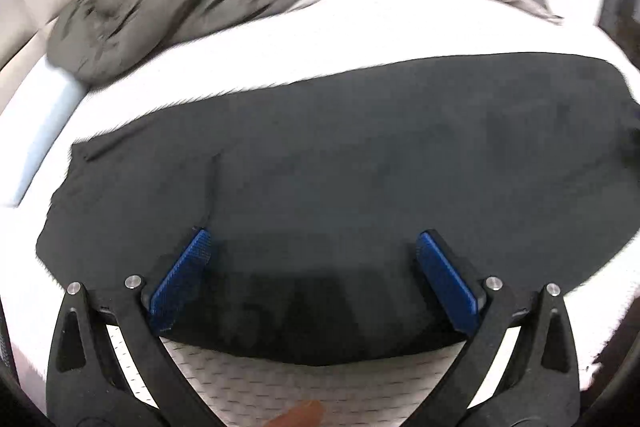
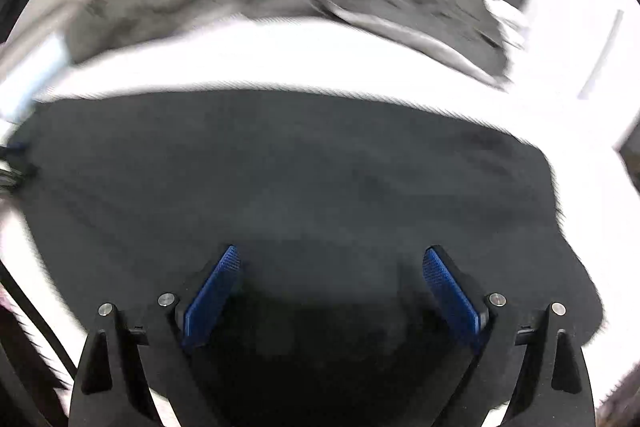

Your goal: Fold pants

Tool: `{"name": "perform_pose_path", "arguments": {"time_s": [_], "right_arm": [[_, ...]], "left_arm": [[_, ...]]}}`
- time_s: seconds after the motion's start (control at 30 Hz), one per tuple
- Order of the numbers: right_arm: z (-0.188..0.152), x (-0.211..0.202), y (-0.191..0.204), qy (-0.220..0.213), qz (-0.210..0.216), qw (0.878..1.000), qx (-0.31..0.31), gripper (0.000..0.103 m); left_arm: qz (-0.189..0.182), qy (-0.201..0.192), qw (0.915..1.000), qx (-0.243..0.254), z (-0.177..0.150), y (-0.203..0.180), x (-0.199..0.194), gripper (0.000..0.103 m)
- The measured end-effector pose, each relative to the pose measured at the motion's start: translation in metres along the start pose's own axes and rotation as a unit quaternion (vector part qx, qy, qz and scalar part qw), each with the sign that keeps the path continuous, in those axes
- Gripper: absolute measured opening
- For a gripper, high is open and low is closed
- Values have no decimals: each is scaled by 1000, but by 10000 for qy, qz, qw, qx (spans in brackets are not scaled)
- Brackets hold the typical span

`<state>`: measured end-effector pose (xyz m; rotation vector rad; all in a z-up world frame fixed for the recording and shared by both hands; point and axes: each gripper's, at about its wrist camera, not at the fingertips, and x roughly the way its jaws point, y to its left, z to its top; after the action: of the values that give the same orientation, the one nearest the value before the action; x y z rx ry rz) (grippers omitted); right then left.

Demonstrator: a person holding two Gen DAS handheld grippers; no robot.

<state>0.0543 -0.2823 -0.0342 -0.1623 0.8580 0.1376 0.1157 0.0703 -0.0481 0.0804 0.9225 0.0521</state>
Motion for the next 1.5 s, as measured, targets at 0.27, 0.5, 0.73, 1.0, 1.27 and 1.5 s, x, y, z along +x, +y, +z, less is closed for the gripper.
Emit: {"name": "perform_pose_path", "arguments": {"time_s": [0.27, 0.5, 0.73, 1.0, 1.27, 1.5], "right_arm": [[58, 67, 135, 278, 854, 9905, -1037, 95], [63, 100, 105, 656, -287, 9928, -959, 99], [75, 88, 47, 543, -319, 9979, -167, 99], [121, 121, 117, 385, 338, 9967, -633, 99], [109, 140, 92, 697, -381, 9952, -572, 99], [94, 131, 34, 802, -894, 9926, 186, 100]], "left_arm": [[-705, 564, 9945, 532, 55, -63, 59, 103], [-69, 485, 9988, 22, 50, 2, 60, 103], [-167, 245, 9989, -358, 62, 13, 47, 102], [-593, 574, 9966, 58, 121, -64, 100, 102], [174, 517, 9984, 158, 125, -20, 118, 103], [909, 586, 9891, -999, 114, 89, 120, 103]]}}
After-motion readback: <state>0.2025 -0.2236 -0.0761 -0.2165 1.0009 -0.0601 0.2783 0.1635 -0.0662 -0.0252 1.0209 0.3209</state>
